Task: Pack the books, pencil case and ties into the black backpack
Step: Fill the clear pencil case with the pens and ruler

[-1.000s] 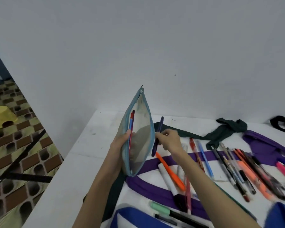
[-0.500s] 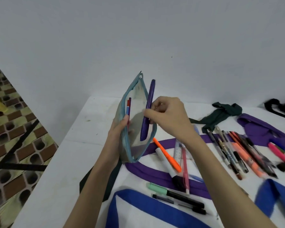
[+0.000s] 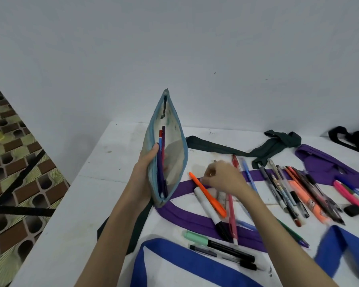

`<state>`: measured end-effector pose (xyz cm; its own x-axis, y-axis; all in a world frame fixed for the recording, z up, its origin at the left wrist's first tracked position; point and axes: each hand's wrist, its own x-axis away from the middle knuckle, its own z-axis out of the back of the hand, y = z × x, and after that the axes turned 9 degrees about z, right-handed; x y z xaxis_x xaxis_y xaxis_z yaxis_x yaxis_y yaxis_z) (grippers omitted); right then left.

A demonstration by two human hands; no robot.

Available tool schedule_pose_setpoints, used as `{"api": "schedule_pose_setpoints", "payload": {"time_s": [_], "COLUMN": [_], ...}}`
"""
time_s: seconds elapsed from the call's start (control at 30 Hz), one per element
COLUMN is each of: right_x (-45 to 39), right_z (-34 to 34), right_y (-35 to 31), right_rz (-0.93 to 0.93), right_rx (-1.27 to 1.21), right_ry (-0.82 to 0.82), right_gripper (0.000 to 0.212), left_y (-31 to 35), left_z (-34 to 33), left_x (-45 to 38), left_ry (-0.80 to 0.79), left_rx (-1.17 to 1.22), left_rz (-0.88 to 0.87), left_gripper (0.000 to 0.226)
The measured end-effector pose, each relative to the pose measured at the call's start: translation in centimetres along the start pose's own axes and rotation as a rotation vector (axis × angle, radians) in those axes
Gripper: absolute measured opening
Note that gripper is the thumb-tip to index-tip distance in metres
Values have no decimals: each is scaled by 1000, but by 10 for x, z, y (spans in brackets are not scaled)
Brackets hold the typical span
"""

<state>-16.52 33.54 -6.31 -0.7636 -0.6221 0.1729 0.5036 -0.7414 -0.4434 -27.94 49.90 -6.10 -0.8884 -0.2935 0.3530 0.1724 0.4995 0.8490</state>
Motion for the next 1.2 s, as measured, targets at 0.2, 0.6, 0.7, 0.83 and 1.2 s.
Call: {"api": "schedule_pose_setpoints", "payload": {"time_s": [0.2,0.6,0.7,0.83,1.2], "right_x": [-3,13,32,49,35], "right_z": [-16,42,67,65,37], "right_y": [6,-10,-31,-59,-58], "right_rz": [-9,30,195,383,372], "right_rx": [-53,-689,-945,-984,-538], "right_ry": [-74,711,974,891,697], "right_gripper": [17,24,41,58,15], "left_y": [0,-22,-25,-26,-29], "left_z": [3,-16,-12,-16,-23], "left_x": [0,-2,-6,-5,-6], "left_ry": [-73,-40,-59,-55,-42], "left_rx": [-33,-37,17,0,-8], "left_rz": [-31,61,146,110,42], "left_gripper": [91,68,66,72,65]}}
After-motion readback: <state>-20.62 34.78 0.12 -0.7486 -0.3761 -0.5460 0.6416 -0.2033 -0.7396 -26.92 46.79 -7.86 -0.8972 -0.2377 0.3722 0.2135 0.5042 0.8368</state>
